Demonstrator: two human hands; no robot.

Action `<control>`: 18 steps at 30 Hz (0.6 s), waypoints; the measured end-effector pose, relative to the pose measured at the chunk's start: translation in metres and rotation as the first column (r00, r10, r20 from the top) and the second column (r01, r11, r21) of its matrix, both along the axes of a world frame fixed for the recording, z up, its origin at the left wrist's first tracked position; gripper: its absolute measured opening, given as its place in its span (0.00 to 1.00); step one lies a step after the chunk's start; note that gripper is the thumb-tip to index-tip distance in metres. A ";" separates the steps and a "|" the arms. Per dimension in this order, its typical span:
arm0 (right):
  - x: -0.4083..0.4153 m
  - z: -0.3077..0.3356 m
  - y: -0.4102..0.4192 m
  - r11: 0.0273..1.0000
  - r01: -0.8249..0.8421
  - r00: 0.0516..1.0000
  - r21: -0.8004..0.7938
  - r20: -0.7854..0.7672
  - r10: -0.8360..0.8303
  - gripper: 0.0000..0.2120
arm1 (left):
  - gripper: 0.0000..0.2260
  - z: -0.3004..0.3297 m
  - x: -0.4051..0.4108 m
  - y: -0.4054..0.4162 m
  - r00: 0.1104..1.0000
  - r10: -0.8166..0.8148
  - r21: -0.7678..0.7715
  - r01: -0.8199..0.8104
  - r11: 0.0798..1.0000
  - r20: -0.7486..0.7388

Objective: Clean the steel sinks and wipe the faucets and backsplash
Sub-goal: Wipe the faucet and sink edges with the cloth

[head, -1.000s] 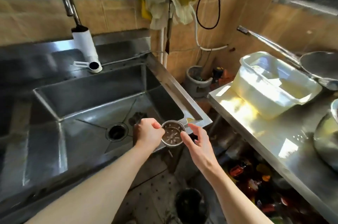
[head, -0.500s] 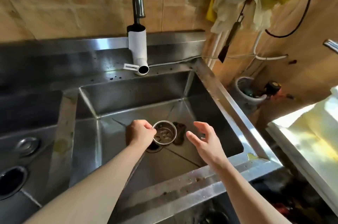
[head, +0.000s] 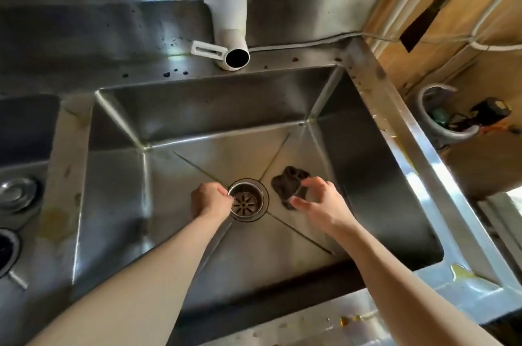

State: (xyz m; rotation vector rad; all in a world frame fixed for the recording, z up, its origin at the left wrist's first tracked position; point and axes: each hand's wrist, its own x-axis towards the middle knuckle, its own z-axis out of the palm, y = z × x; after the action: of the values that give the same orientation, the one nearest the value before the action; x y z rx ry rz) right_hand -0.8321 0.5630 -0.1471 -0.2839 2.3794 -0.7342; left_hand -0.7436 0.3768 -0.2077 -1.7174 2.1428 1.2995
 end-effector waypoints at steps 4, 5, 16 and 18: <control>-0.016 -0.021 -0.009 0.995 -0.072 0.997 0.071 0.036 0.069 0.27 | 0.02 -0.025 -0.011 0.002 0.999 0.017 0.033 -0.019 0.999 0.036; -0.020 -0.027 -0.011 0.993 -0.085 0.996 0.088 0.041 0.081 0.27 | 0.02 -0.032 -0.014 0.002 0.999 0.028 0.038 -0.030 0.999 0.038; -0.057 -0.076 -0.019 0.970 -0.179 0.984 0.164 0.010 0.180 0.29 | 0.03 -0.085 -0.037 0.002 0.996 0.048 0.024 -0.050 0.998 0.082; -0.059 -0.088 -0.019 0.959 -0.214 0.976 0.186 0.008 0.216 0.32 | 0.08 -0.092 -0.037 0.003 0.994 0.048 0.019 -0.050 0.999 0.099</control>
State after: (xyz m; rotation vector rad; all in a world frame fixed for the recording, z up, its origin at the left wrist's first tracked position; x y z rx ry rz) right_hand -0.8913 0.5439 -0.2348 -0.4600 2.3608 -0.4068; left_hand -0.7808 0.3798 -0.2998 -1.7970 2.0382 1.2180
